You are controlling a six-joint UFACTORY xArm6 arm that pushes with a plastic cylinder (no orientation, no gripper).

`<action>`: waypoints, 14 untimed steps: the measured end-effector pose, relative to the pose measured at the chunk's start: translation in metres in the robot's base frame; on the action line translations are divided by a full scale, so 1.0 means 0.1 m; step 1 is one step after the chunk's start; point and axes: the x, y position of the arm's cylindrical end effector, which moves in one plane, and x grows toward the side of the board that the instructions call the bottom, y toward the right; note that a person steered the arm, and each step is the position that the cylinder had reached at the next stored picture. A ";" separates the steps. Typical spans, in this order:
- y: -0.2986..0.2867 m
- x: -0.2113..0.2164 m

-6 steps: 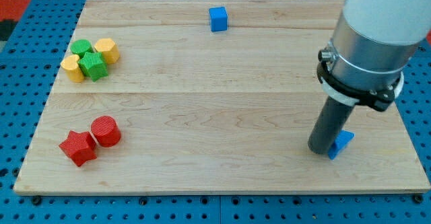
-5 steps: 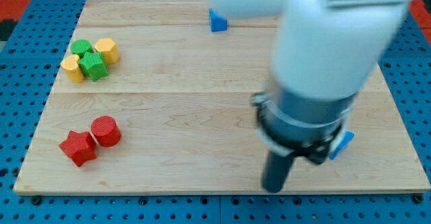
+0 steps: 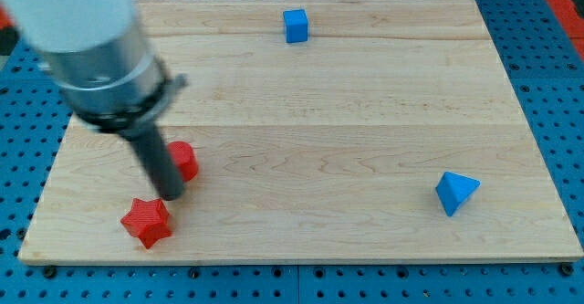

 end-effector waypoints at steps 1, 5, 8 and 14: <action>-0.36 -0.22; 0.03 -0.39; 2.20 -0.02; -0.40 -0.05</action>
